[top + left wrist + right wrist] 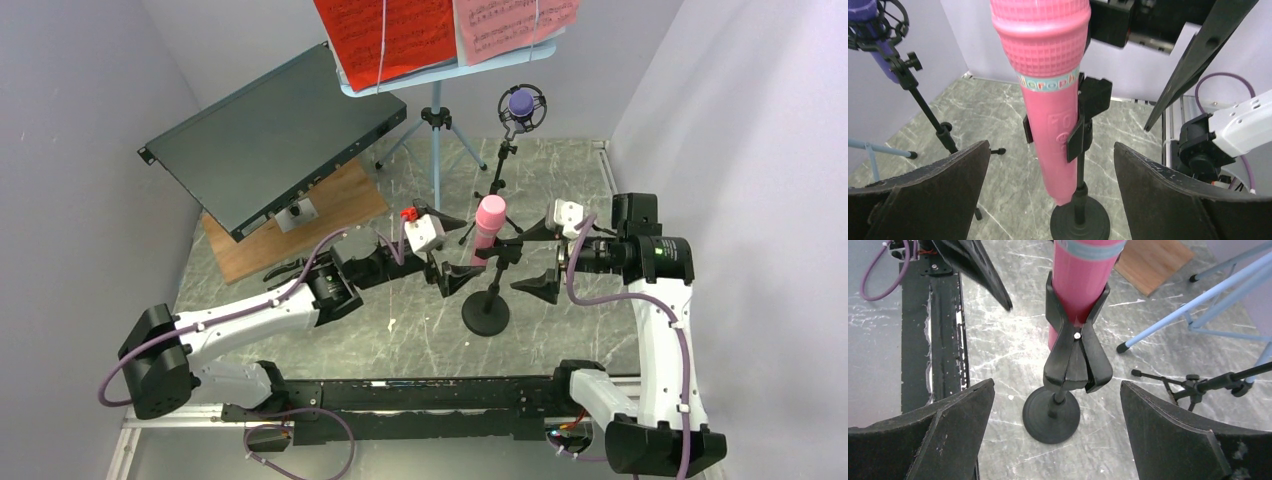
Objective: Pack up the instrument practice props
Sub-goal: Place the microphone stand with the microphone at the center of the board, then remove the microphone from the microphone stand.
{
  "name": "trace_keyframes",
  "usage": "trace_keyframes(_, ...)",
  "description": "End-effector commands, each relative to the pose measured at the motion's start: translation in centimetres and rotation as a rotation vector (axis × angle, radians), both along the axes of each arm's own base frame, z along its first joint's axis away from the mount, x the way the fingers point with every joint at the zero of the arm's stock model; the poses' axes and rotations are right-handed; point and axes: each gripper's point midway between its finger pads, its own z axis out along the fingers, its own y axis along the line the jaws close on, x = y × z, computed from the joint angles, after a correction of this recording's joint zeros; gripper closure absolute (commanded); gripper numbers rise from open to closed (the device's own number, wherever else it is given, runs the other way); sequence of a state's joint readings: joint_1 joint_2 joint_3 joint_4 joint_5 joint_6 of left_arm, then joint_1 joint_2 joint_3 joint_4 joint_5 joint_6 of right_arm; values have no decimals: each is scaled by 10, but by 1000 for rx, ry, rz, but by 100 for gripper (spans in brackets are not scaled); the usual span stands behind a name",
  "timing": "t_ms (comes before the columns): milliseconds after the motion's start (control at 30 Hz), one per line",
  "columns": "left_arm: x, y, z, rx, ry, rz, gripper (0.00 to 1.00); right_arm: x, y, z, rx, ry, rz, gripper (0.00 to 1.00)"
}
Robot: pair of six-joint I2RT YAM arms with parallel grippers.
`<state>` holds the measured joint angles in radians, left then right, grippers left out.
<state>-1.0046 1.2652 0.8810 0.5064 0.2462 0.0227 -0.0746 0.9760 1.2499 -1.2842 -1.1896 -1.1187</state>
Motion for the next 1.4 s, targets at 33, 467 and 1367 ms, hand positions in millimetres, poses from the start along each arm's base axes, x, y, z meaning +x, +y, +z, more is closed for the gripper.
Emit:
trace_keyframes(33, -12, 10, 53, -132, -6, -18, 1, -9, 8, 2, 75, -101, 91, 1)
trace_keyframes(467, -7, 26, 72, -129, 76, 59, 0, -11, 1, -8, 111, -109, 52, 1)
trace_keyframes(1367, -7, 0, 85, -158, -87, -27, 2, 3, -1, -7, 163, -107, 52, 1)
